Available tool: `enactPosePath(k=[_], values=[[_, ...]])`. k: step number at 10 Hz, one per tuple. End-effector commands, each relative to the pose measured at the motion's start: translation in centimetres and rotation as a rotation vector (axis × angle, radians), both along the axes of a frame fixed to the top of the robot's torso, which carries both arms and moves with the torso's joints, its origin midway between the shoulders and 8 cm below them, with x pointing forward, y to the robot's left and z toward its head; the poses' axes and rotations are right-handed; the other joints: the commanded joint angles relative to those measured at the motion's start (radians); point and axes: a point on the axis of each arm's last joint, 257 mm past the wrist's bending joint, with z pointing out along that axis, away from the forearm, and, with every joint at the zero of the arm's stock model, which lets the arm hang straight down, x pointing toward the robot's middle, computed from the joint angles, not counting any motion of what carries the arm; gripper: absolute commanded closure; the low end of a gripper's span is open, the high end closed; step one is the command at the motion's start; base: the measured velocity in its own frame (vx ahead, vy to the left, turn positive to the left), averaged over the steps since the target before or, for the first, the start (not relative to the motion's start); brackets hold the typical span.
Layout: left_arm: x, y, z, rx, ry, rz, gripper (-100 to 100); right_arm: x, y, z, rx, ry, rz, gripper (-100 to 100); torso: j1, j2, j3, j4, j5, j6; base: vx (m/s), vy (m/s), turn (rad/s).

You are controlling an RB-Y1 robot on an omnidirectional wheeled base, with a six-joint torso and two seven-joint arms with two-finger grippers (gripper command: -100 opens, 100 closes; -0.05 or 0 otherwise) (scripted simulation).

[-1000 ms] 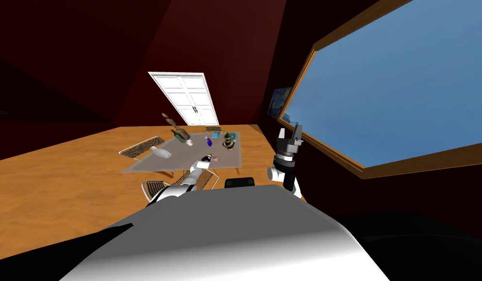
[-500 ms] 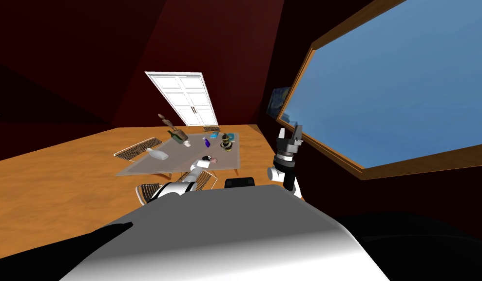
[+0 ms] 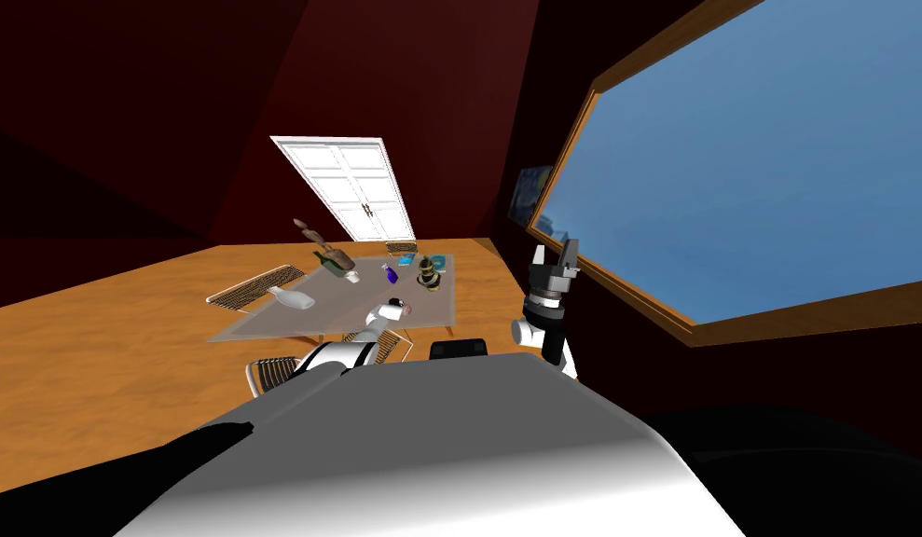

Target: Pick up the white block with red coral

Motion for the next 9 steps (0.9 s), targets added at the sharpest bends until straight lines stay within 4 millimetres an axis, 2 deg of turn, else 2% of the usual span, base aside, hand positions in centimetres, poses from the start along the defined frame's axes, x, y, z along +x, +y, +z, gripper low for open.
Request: enactPosePath(k=[1, 2, 5, 6, 7, 9], values=[[0.0, 0.0, 0.0, 0.0, 0.0, 0.0, 0, 0.0, 0.0, 0.0, 0.0, 0.0, 0.0, 0, 0.0, 0.0, 0.0, 0.0, 0.0, 0.0, 0.004, -0.006, 0.001], [-0.9, 0.3, -0.8, 0.0, -0.001, -0.002, -100, 0.0, 0.0, 0.0, 0.0, 0.0, 0.0, 0, 0.001, 0.001, 0.001, 0.0, 0.0, 0.0, 0.053, -0.009, 0.007], [-2.1, 0.6, -1.8, -0.001, -0.001, -0.004, -100, 0.0, 0.0, 0.0, 0.0, 0.0, 0.0, 0, 0.003, -0.003, -0.002, -0.001, 0.001, 0.0, 0.079, 0.008, 0.008], [-1.9, 0.6, -1.6, -0.001, 0.002, -0.002, -100, 0.0, 0.0, 0.0, 0.0, 0.0, 0.0, 0, 0.003, -0.003, -0.002, -0.001, 0.001, 0.0, 0.035, 0.002, 0.003], [-1.9, 0.6, -1.7, -0.001, -0.001, -0.003, 100, 0.0, 0.0, 0.0, 0.0, 0.0, 0.0, 0, 0.003, -0.001, -0.001, 0.0, 0.001, 0.0, 0.005, 0.001, 0.006], [-1.8, 0.6, -1.6, 0.0, -0.001, -0.003, 100, 0.0, 0.0, 0.0, 0.0, 0.0, 0.0, 0, 0.004, 0.0, -0.001, -0.001, 0.002, 0.001, 0.0, 0.0, 0.0]])
